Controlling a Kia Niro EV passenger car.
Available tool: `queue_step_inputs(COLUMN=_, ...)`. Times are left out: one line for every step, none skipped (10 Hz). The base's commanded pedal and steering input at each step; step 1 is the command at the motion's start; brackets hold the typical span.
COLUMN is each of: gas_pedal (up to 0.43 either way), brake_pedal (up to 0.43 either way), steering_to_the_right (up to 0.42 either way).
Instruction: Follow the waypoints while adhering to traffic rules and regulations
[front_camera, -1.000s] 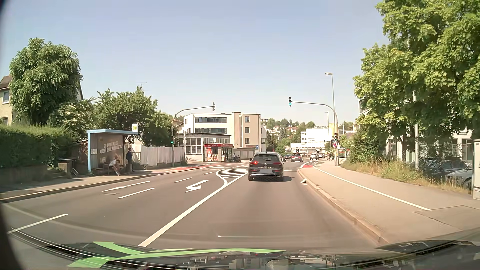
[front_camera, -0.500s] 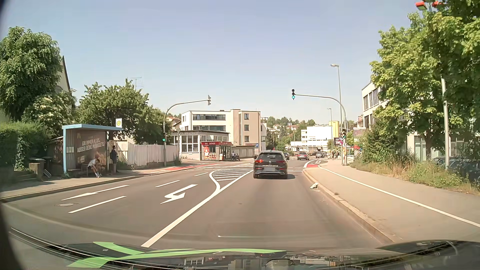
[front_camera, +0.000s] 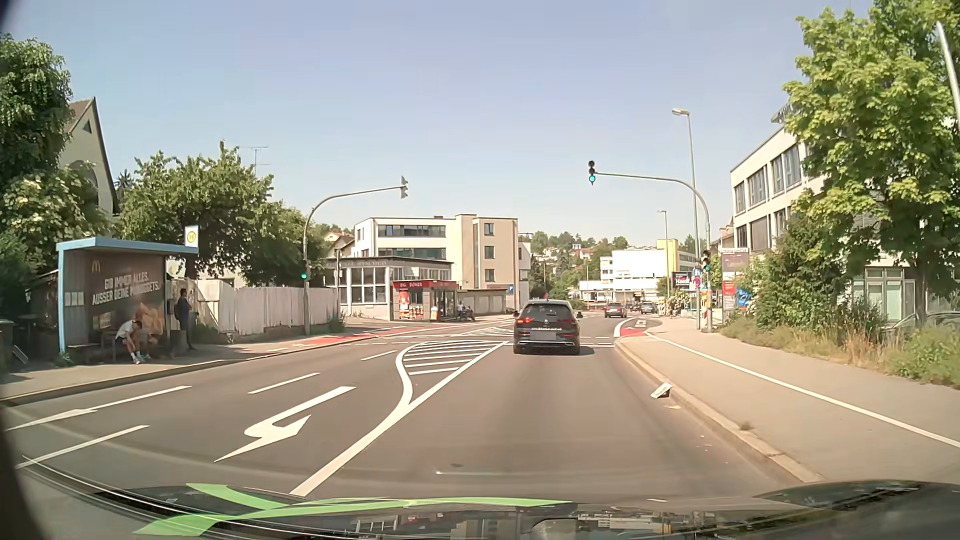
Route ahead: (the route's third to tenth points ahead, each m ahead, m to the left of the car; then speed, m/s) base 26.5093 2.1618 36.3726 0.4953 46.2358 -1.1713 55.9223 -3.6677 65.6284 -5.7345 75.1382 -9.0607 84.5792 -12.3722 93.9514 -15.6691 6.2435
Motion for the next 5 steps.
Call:
queue_step_inputs(gas_pedal=0.087, brake_pedal=0.0, steering_to_the_right=0.009)
queue_step_inputs(gas_pedal=0.087, brake_pedal=0.0, steering_to_the_right=0.009)
queue_step_inputs(gas_pedal=0.079, brake_pedal=0.0, steering_to_the_right=0.009)
queue_step_inputs(gas_pedal=0.079, brake_pedal=0.0, steering_to_the_right=0.009)
queue_step_inputs(gas_pedal=0.079, brake_pedal=0.0, steering_to_the_right=0.009)
